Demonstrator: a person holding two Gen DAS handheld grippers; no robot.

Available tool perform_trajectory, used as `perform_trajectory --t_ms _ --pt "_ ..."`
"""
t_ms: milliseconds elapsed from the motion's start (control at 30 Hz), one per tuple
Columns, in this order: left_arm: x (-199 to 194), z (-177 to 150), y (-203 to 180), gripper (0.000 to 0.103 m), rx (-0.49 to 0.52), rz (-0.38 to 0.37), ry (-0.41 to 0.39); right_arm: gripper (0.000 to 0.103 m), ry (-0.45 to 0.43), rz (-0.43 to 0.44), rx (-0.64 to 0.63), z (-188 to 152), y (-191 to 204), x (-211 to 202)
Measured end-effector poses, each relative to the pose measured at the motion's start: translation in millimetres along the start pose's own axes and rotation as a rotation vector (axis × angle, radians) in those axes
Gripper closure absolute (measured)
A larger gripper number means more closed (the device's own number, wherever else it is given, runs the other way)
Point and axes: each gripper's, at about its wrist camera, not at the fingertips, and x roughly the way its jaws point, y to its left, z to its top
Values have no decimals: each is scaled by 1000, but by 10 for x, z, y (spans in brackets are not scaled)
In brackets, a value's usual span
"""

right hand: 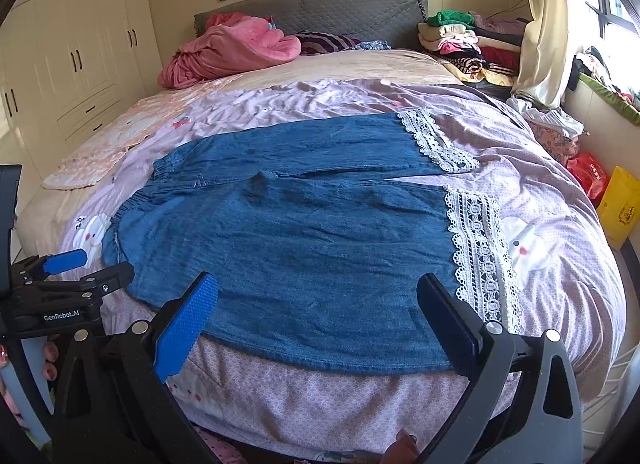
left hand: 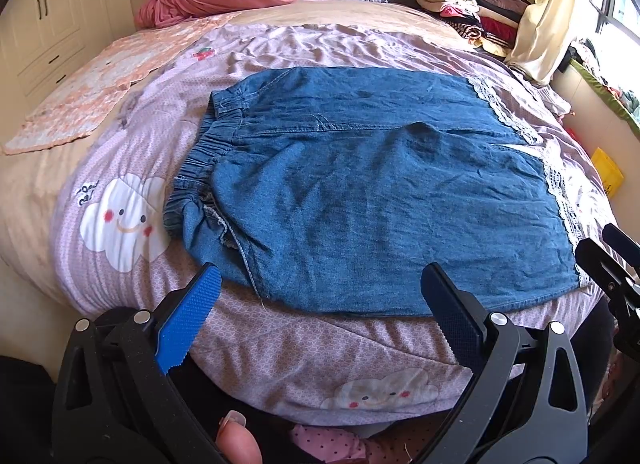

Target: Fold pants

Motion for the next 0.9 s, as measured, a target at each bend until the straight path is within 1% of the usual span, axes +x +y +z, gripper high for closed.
perform_trajectory --t_ms 700,900 --pt "-12 1 -2 9 1 2 -4 4 1 -1 0 4 1 3" --pt "-42 52 49 9 -3 2 -11 4 3 0 -2 4 19 24"
